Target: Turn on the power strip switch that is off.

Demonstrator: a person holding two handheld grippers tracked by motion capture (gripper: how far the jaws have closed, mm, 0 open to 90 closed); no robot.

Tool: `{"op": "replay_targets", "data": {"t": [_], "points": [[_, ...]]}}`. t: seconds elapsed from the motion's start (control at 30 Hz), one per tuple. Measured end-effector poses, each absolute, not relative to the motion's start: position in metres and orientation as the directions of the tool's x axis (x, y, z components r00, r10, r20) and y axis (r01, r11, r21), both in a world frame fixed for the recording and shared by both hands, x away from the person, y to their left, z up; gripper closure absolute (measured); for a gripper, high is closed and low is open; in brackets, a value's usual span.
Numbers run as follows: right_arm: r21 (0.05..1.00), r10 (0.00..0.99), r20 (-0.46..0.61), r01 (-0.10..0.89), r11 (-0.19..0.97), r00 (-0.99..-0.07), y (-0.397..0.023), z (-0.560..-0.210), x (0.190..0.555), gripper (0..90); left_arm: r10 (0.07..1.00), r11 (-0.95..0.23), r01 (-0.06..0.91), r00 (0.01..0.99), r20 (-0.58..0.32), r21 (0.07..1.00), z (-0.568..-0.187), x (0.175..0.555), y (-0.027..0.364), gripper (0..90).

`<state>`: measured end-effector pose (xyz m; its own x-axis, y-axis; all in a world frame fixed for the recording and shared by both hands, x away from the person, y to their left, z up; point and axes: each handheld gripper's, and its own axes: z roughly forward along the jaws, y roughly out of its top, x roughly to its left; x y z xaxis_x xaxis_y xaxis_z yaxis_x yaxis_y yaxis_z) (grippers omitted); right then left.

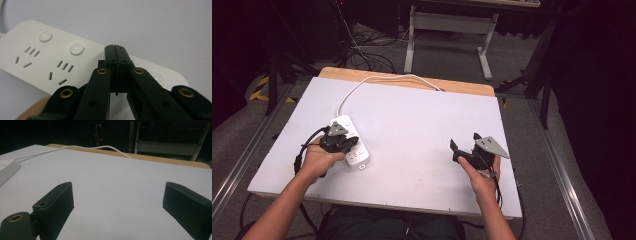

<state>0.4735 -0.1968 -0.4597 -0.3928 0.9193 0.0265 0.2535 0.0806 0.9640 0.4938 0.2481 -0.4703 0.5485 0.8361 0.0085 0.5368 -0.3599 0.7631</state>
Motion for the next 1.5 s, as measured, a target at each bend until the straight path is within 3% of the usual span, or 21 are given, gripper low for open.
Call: {"op": "replay_targets", "data": {"t": [1.5], "points": [[0.963, 0.919, 0.025, 0.255, 0.083, -0.394, -0.1962, -0.4603, 0.4746, 10.3, 0.834, -0.364, 0.537, 0.552, 0.010, 0.761, -0.4696, 0.4943, 0.2488, 90.0]]}}
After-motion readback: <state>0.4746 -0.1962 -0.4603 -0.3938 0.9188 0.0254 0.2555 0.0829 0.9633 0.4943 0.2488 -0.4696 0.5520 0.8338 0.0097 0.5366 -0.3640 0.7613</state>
